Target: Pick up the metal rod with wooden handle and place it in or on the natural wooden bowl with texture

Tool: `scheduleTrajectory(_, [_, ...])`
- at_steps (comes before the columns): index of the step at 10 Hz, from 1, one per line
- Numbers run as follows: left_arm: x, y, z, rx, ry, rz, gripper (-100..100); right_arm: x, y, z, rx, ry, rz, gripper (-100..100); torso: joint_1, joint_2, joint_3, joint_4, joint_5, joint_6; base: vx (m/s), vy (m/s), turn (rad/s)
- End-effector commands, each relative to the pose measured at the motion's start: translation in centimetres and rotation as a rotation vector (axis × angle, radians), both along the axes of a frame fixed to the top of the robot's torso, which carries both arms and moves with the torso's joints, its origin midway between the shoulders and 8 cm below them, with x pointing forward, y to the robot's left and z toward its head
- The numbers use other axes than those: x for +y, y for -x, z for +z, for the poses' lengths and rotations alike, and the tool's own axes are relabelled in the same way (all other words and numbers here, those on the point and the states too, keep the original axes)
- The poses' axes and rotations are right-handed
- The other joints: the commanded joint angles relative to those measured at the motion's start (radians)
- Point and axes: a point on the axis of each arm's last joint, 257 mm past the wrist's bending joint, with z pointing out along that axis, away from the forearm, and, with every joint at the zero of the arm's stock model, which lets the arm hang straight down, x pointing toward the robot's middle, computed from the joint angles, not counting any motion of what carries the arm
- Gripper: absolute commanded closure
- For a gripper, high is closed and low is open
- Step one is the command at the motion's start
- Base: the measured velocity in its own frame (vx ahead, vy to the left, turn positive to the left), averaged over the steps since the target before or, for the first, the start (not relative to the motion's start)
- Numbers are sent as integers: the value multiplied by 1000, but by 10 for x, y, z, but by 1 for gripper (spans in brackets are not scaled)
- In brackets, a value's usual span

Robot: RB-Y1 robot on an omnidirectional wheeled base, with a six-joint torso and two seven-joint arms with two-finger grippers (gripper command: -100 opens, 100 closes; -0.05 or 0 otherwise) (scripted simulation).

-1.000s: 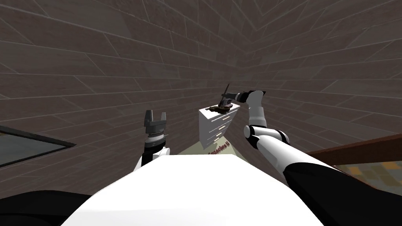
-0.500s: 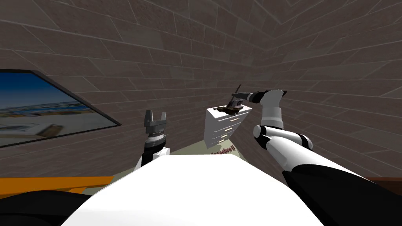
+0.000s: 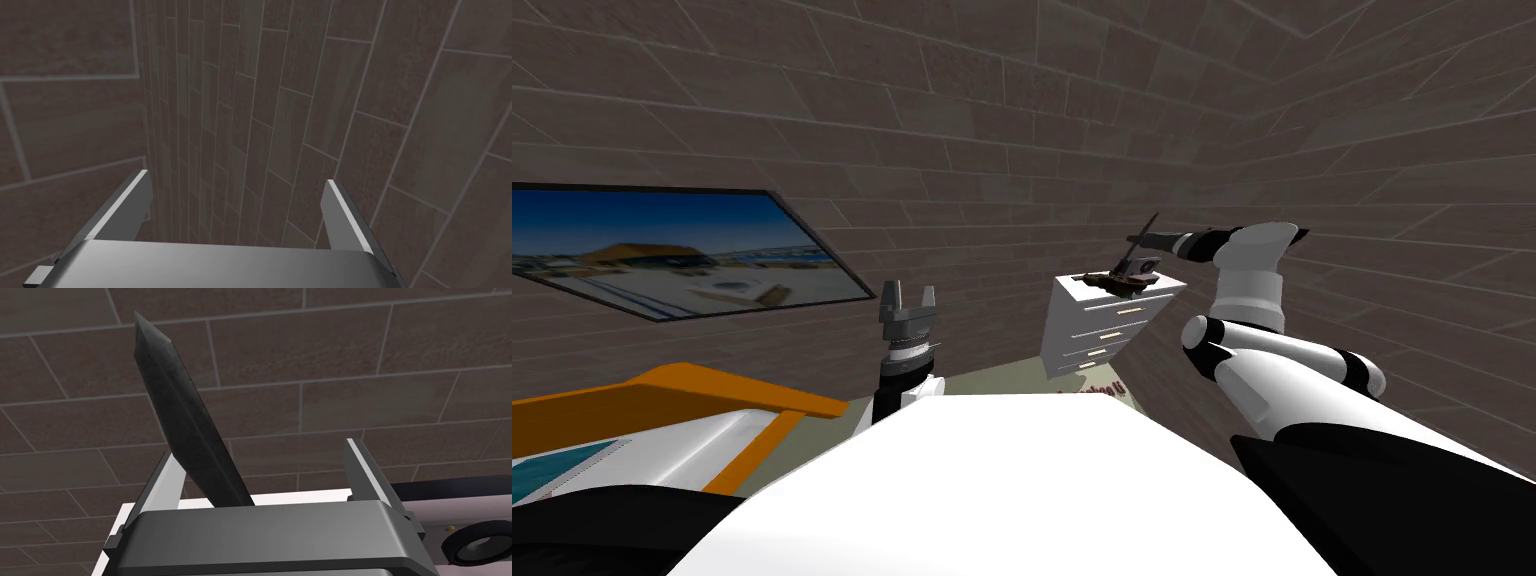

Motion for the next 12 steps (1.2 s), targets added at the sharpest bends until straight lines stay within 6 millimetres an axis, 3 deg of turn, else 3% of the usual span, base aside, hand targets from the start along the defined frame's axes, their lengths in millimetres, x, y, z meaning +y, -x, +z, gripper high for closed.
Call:
scheduleTrajectory(1, [0,0,0,0,0,0,0,-13,4,2,8,-4,-18,-100,0,0,0,0,0,0,-26,6,0])
scheduleTrajectory(2, [0,0,0,0,0,0,0,-42,19,12,-11,-5,-57,-100,-2,-1,0,0,-1,1,-54,45,412])
scheduleTrajectory(4, [0,0,0,0,0,0,0,-47,26,29,-32,28,-69,-100,0,0,0,0,0,0,-46,27,105])
scheduleTrajectory(7, [0,0,0,0,0,0,0,-53,24,12,-2,-7,-75,-100,-3,-3,-2,-1,-1,0,-2,-1,-12])
scheduleTrajectory(8, [0,0,0,0,0,0,0,-82,43,26,-27,-3,-115,-100,-3,-4,-2,-1,-1,0,-46,23,400])
scheduleTrajectory(10, [0,0,0,0,0,0,0,-111,59,25,-24,-19,-152,-100,0,-1,0,0,0,0,-66,54,324])
scheduleTrajectory(11, [0,0,0,0,0,0,0,-125,71,35,-32,-17,-178,-100,2,0,0,0,0,-1,-66,63,279])
scheduleTrajectory(12, [0,0,0,0,0,0,0,-119,65,26,-27,-15,-163,-100,1,1,1,0,0,1,-26,23,23])
